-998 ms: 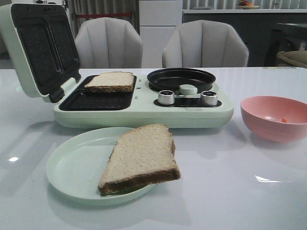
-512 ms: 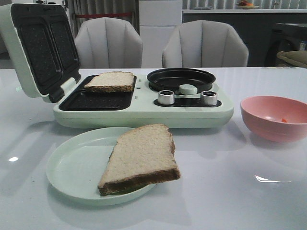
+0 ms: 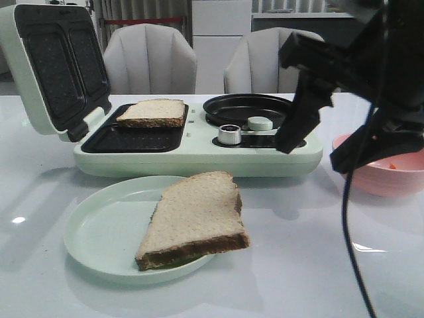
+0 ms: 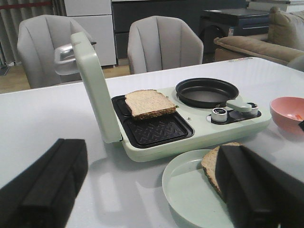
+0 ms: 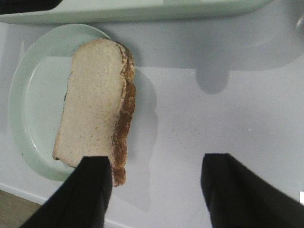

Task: Make breakfast with bread and shrimp
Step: 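Reach the right gripper to the remaining bread slice and grasp it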

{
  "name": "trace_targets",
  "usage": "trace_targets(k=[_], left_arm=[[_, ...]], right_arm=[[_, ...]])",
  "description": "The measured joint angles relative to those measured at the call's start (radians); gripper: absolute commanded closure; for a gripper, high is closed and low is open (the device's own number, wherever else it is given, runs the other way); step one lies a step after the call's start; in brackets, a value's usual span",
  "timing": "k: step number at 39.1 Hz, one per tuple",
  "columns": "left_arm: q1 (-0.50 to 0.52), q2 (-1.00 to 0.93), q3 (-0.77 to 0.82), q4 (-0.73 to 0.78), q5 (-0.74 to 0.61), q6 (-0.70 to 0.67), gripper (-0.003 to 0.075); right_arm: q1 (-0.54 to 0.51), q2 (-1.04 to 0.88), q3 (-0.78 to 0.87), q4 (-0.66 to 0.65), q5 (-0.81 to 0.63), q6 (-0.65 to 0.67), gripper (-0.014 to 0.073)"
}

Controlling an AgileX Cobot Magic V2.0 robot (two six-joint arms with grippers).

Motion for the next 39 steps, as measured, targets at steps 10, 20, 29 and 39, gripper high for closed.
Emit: trace_targets(k=[10, 20, 29, 39], left_arm=[[0.000, 0.000, 0.000, 0.000, 0.000, 0.000, 0.0116], [0.000, 0.000, 0.000, 0.000, 0.000, 0.000, 0.0116], [0.000, 0.000, 0.000, 0.000, 0.000, 0.000, 0.0116], [0.000, 0.000, 0.000, 0.000, 0.000, 0.000, 0.0116]], right_arm=[[0.002, 0.194, -0.111, 0.152, -0.004, -0.114, 0.0080], [0.002, 0.339, -0.182, 0.320, 0.001, -0.277, 0.0080], [0.002, 0.440, -0.226, 0.360, 0.007, -0.321, 0.0083], [0.002, 0.464, -0.258, 0.467, 0.029, -0.433, 0.0146]])
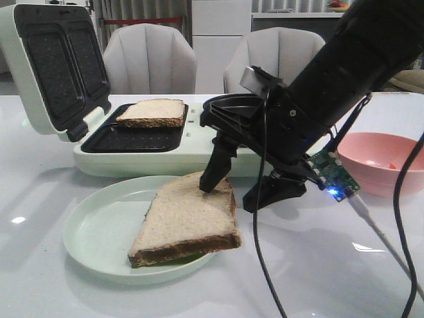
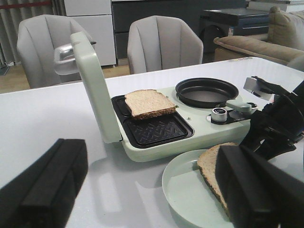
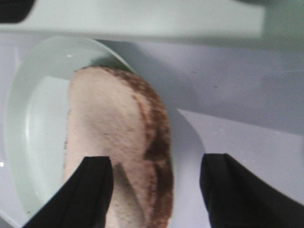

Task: Make breakfast with bread and shrimp
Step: 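Reach the right gripper to the remaining bread slice and grasp it, then lift the bread with the right gripper over the sandwich maker plate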

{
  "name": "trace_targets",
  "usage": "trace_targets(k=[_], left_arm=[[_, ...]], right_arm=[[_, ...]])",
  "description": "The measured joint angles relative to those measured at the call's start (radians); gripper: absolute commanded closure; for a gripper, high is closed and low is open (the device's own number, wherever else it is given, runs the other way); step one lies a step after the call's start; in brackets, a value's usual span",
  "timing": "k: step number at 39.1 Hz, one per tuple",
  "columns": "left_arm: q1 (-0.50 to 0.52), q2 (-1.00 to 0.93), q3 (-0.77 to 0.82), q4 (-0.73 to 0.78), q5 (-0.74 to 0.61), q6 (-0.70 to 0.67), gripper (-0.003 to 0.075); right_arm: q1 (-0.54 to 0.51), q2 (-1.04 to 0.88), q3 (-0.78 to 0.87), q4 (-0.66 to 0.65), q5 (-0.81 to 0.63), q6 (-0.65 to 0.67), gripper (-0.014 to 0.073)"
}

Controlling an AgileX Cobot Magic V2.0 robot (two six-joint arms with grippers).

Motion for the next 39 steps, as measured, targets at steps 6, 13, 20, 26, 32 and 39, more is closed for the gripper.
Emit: trace_targets(k=[6, 13, 20, 26, 32, 39], left_arm=[[0.000, 0.000, 0.000, 0.000, 0.000, 0.000, 0.0116], [0.000, 0.000, 0.000, 0.000, 0.000, 0.000, 0.0116], [0.000, 0.000, 0.000, 0.000, 0.000, 0.000, 0.0116], [0.000, 0.000, 0.000, 0.000, 0.000, 0.000, 0.0116], [0.000, 0.000, 0.000, 0.000, 0.000, 0.000, 0.0116], [0.000, 0.000, 0.000, 0.000, 0.000, 0.000, 0.0116]], right_arm=[[0.000, 0.000, 0.000, 0.064, 0.002, -0.046, 0.0266], [0.000, 0.000, 0.000, 0.089, 0.002, -0.069, 0.0410], [0.000, 0.000, 0.000, 0.098, 0.002, -0.085, 0.0476], [0.000, 0.000, 0.000, 0.098, 0.001, -0.088, 0.0476], [0.000, -0.034, 0.000, 0.098, -0.005, -0.111, 0.0476], [0.000, -0.115, 0.000, 0.098, -0.006, -0.133, 0.0476]])
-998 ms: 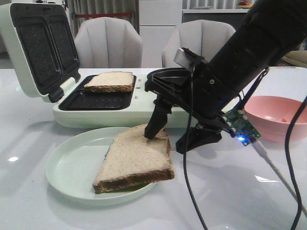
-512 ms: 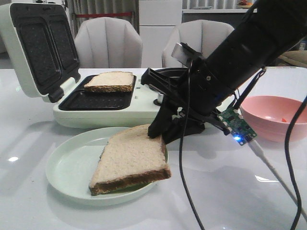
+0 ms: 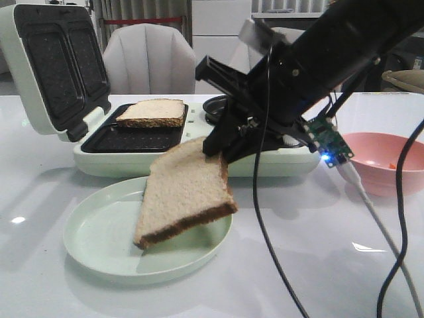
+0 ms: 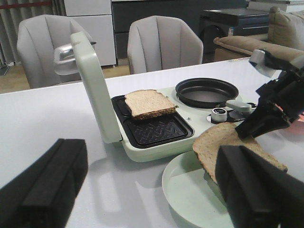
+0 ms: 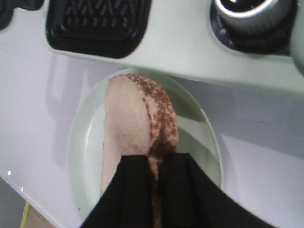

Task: Make breakfast with bread and shrimp
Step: 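Lift the bread with the right gripper over the sandwich maker plate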

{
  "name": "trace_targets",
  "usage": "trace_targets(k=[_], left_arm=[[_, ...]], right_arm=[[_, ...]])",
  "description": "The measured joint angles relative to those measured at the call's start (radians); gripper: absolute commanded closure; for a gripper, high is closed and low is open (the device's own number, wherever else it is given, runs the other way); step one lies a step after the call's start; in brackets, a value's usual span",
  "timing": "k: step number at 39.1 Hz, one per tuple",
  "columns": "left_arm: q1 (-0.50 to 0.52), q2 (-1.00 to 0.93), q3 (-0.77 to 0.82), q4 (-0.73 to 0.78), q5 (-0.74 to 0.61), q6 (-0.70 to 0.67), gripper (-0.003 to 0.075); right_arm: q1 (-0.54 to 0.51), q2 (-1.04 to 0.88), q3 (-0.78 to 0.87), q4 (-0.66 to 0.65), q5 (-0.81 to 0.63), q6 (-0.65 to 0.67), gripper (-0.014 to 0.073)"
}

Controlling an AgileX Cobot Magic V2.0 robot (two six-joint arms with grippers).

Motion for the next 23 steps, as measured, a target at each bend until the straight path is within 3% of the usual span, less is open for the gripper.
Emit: trace_targets(k=[13, 23], left_arm=[[0.000, 0.000, 0.000, 0.000, 0.000, 0.000, 0.0116], [0.000, 0.000, 0.000, 0.000, 0.000, 0.000, 0.0116]], right_arm=[[0.000, -0.036, -0.047, 0.005, 0.008, -0.044, 0.0476], [0.000, 0.023, -0.242, 0.072, 0.006, -0.081, 0.0476]])
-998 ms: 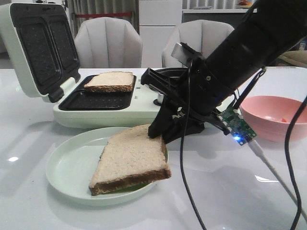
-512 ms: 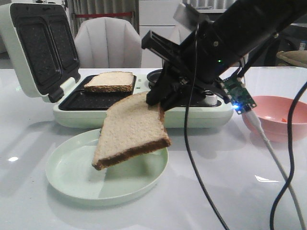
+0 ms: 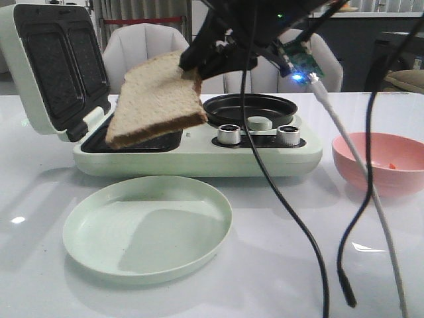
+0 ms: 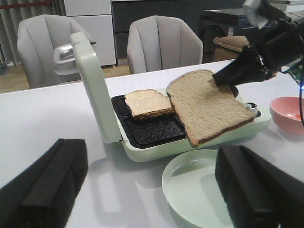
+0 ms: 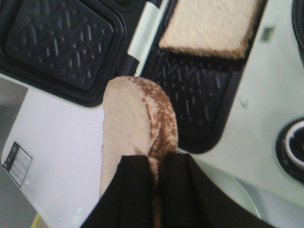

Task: Make breakfast with bread and shrimp
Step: 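Lift the bread with the right gripper over the sandwich maker plate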

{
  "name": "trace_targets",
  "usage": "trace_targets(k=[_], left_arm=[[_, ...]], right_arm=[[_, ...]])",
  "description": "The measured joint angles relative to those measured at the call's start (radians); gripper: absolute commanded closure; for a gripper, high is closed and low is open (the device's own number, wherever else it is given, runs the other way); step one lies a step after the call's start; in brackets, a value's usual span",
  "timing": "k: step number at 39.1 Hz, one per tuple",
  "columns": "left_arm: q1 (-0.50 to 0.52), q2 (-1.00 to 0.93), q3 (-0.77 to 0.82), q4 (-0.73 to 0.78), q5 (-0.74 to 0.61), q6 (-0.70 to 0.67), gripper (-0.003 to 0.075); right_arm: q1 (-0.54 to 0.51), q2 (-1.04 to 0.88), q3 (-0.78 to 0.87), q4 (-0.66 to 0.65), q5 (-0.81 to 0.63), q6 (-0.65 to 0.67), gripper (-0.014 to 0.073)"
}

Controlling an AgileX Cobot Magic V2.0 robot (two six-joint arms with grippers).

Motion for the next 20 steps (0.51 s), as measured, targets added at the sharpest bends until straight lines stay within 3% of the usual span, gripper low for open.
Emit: trace_targets(k=[20], left_arm=[[0.000, 0.000, 0.000, 0.000, 0.000, 0.000, 0.0116]], right_arm=[[0.000, 0.351, -0.389, 0.030, 0.037, -0.005, 0.0476]])
